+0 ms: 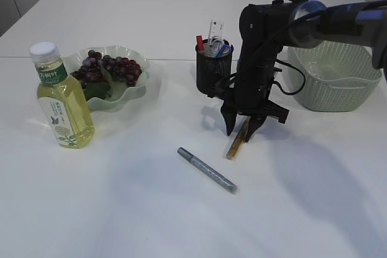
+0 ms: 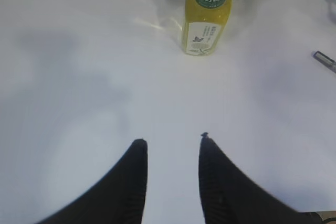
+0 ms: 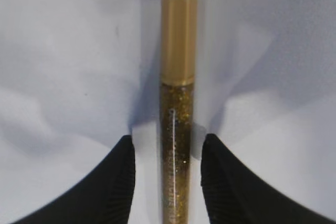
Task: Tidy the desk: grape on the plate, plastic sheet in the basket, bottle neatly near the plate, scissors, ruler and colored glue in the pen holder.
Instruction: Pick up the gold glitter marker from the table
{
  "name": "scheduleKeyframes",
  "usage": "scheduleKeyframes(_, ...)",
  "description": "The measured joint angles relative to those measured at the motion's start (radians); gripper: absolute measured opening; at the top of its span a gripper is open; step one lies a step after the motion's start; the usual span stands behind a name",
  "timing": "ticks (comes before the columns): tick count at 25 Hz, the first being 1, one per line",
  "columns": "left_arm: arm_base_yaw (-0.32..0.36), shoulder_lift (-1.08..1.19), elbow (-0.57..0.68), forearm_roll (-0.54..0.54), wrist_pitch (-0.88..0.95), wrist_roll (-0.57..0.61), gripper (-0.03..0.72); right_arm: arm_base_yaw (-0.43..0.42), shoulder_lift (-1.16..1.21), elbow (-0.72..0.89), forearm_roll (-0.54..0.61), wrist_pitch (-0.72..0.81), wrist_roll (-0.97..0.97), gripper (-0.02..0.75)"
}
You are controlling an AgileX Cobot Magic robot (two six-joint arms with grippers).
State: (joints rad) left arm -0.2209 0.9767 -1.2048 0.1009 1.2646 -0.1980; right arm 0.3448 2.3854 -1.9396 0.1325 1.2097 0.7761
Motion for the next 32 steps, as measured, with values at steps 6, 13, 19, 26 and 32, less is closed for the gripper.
scheduleKeyframes(6, 0.000, 0.000, 0.000, 0.000, 0.000, 0.000, 0.243, 0.000, 0.000, -0.001, -0.002, 0.002, 0.000, 0.330)
scheduleKeyframes(13, 0.000, 0.000, 0.000, 0.000, 0.000, 0.000, 0.243, 0.000, 0.002, -0.001, -0.006, 0.002, 0.000, 0.241)
scheduleKeyframes(19, 0.000, 0.000, 0.000, 0.000, 0.000, 0.000, 0.243, 0.000, 0.002, -0.002, -0.012, 0.002, 0.000, 0.160)
scheduleKeyframes(26, 0.000, 0.000, 0.000, -0.012, 0.000, 0.000, 0.243, 0.000, 0.002, -0.004, -0.012, 0.004, -0.037, 0.068)
scheduleKeyframes(32, 0.000, 0.000, 0.000, -0.018, 0.000, 0.000, 0.243, 0.000, 0.002, -0.004, -0.012, 0.004, -0.124, 0.050)
